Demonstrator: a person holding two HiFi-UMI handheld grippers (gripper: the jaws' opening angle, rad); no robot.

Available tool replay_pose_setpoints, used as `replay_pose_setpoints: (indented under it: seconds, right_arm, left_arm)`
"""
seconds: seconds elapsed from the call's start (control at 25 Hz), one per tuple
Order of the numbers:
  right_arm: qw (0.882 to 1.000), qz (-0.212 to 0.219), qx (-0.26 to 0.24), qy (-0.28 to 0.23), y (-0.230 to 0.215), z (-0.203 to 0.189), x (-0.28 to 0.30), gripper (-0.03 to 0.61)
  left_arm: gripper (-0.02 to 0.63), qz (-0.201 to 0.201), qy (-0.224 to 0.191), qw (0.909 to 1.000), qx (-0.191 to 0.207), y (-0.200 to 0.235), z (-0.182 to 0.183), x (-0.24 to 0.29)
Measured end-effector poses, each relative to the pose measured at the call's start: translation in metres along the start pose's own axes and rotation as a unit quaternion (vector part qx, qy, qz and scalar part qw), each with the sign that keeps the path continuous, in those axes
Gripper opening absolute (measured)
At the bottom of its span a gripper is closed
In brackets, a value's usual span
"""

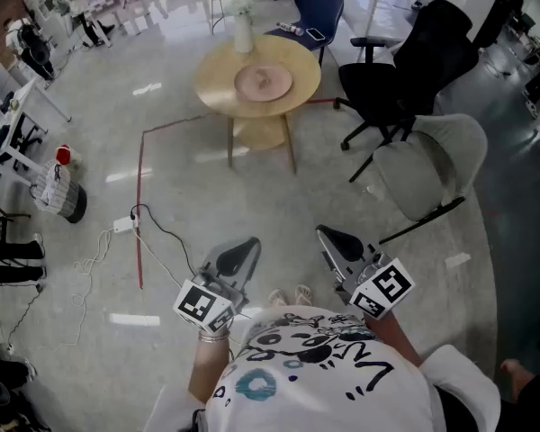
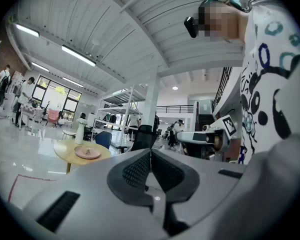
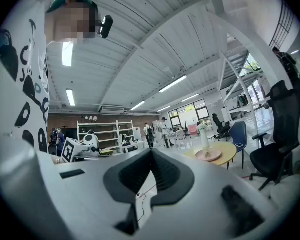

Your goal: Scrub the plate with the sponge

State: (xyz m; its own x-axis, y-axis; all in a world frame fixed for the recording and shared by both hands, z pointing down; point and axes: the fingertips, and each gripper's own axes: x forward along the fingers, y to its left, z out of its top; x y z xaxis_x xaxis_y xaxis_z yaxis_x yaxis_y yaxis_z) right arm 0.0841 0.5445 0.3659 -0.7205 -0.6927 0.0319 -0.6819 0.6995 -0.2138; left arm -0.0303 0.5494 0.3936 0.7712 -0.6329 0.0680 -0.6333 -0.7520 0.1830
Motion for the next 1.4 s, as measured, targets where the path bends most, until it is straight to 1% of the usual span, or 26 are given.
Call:
replay_pose_setpoints:
  seconds: [0.16, 0.36, 0.4, 0.52, 0.6, 0.68, 0.88, 1.0, 1.12, 1.28, 1.4]
  right_arm:
    - [1.000, -0.003, 0.011, 0.011, 0.001, -0.006, -0.006, 0.025]
    - [1.000, -0.017, 0.011, 0.006, -0.002, -0.006, -0.003, 0.025]
    - [1.000, -0.012, 0.018, 0.001, 0.000, -0.004, -0.001, 0.025]
    - [0.997, 0.015, 0.067, -0.021, 0.005, 0.000, 0.003, 0.026]
    - [0.996, 0.021, 0.082, -0.027, 0.009, -0.004, 0.007, 0.027]
    - [0.996, 0.019, 0.084, -0.022, 0.008, -0.013, 0.010, 0.028]
    - [0.996, 0.016, 0.089, 0.016, 0.000, -0.033, 0.016, 0.028]
    - [0.995, 0.011, 0.098, 0.021, -0.021, -0.037, 0.026, 0.028]
    - [0.994, 0.023, 0.105, 0.017, -0.051, -0.033, 0.046, 0.028]
    - [0.995, 0.049, 0.083, 0.012, -0.093, -0.014, 0.079, 0.028]
    - [0.996, 0.063, 0.069, 0.008, -0.132, -0.002, 0.097, 0.028]
  left_arm:
    - [0.018, -0.010, 0.006, 0.9999, -0.009, -0.008, 0.001, -0.002]
    - [0.018, -0.016, 0.010, 0.9998, -0.010, -0.003, -0.002, -0.010]
    - [0.018, -0.017, 0.010, 0.9997, -0.013, -0.002, -0.002, -0.010]
    - [0.018, -0.026, 0.008, 0.9995, -0.018, -0.001, -0.004, -0.011]
    - [0.018, -0.033, 0.011, 0.9992, -0.021, 0.000, -0.011, -0.012]
    - [0.018, -0.034, 0.015, 0.9989, -0.027, 0.002, -0.019, -0.010]
    - [0.018, -0.032, 0.028, 0.9979, -0.049, 0.010, -0.029, -0.004]
    - [0.018, -0.030, 0.039, 0.9978, -0.045, 0.027, -0.034, 0.009]
    - [0.018, -0.011, 0.039, 0.9982, -0.043, 0.052, -0.031, 0.030]
    - [0.018, 0.009, 0.036, 0.9984, -0.043, 0.088, -0.020, 0.070]
    - [0.018, 0.013, 0.028, 0.9991, -0.031, 0.110, -0.007, 0.109]
